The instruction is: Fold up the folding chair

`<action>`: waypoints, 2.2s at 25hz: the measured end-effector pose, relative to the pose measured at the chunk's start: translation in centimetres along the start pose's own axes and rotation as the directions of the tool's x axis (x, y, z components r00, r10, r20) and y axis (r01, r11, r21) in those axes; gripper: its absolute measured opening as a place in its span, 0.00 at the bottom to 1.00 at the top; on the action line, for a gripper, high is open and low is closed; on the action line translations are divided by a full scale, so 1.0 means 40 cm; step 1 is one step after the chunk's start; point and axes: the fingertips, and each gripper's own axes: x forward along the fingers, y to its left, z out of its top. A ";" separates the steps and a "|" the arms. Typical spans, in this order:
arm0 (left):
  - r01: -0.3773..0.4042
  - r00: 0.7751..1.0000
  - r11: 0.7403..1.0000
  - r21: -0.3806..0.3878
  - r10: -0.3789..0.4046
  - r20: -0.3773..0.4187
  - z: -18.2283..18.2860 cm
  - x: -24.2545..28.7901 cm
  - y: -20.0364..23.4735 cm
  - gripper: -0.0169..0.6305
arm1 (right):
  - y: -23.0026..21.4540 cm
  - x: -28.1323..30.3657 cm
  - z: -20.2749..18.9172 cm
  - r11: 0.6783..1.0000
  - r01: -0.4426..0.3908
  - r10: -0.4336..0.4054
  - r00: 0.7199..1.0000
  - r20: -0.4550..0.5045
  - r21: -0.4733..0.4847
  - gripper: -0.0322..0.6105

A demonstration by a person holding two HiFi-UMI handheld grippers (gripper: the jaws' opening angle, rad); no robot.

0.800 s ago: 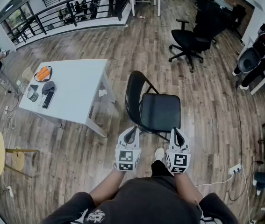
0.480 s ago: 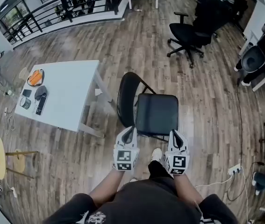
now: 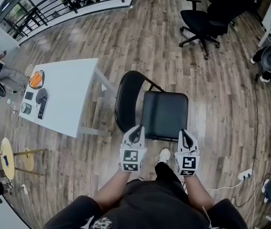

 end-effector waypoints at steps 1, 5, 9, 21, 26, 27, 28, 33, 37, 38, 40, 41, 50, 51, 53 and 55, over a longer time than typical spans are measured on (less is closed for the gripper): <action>-0.011 1.000 1.000 0.003 0.011 -0.005 0.000 0.015 0.001 0.03 | -0.014 0.012 -0.008 1.000 -0.007 0.007 1.000 -0.009 0.003 0.07; -0.045 0.999 0.999 -0.011 0.044 -0.032 -0.005 0.061 -0.003 0.03 | -0.063 0.039 -0.038 0.999 -0.033 0.032 0.999 -0.040 -0.003 0.07; 0.002 0.999 0.999 -0.034 -0.004 -0.043 -0.007 0.100 -0.013 0.03 | -0.092 0.076 -0.053 0.999 -0.048 0.048 0.997 -0.058 0.009 0.07; 0.046 0.993 0.996 -0.073 -0.054 -0.104 -0.049 0.224 0.029 0.03 | -0.161 0.194 -0.149 0.999 -0.038 0.043 0.991 -0.126 0.035 0.07; -0.006 0.994 0.998 -0.070 -0.001 -0.106 -0.067 0.255 0.081 0.04 | -0.171 0.242 -0.225 0.995 -0.053 0.064 0.987 -0.148 0.080 0.07; -0.021 0.994 0.998 -0.064 0.014 -0.108 -0.071 0.263 0.094 0.04 | -0.174 0.257 -0.247 0.994 -0.057 0.071 0.985 -0.158 0.093 0.08; -0.037 0.993 0.998 -0.056 0.030 -0.115 -0.077 0.273 0.107 0.04 | -0.177 0.271 -0.270 0.992 -0.065 0.083 0.982 -0.170 0.110 0.10; -0.086 0.977 0.995 -0.042 0.076 -0.200 -0.121 0.304 0.168 0.23 | -0.183 0.309 -0.414 0.972 -0.115 0.170 0.948 -0.268 0.206 0.35; -0.167 0.961 0.986 0.010 0.165 -0.223 -0.122 0.298 0.262 0.40 | -0.186 0.327 -0.537 0.949 -0.108 0.212 0.913 -0.348 0.295 0.46; -0.188 0.955 0.982 0.019 0.187 -0.231 -0.123 0.297 0.288 0.42 | -0.195 0.331 -0.572 0.935 -0.092 0.223 0.903 -0.367 0.342 0.50; -0.221 0.940 0.975 0.020 0.218 -0.264 -0.136 0.293 0.341 0.46 | -0.221 0.331 -0.650 0.897 -0.046 0.243 0.882 -0.404 0.440 0.55; -0.232 0.931 0.973 0.015 0.226 -0.285 -0.147 0.292 0.367 0.49 | -0.233 0.330 -0.691 0.880 -0.026 0.253 0.870 -0.423 0.474 0.56; -0.127 0.907 0.983 -0.132 0.061 -0.417 -0.254 0.324 0.462 0.52 | -0.296 0.353 -1.039 0.736 0.072 0.402 0.753 -0.521 0.673 0.61; -0.105 0.909 0.981 -0.166 0.027 -0.415 -0.260 0.335 0.460 0.52 | -0.304 0.362 -1.065 0.712 0.083 0.421 0.745 -0.518 0.698 0.61; -0.072 0.911 0.973 -0.221 -0.026 -0.412 -0.275 0.358 0.456 0.52 | -0.318 0.380 -1.107 0.674 0.097 0.451 0.731 -0.512 0.732 0.62; -0.054 0.906 0.966 -0.251 -0.059 -0.420 -0.292 0.379 0.454 0.52 | -0.329 0.394 -1.147 0.658 0.098 0.476 0.714 -0.513 0.746 0.63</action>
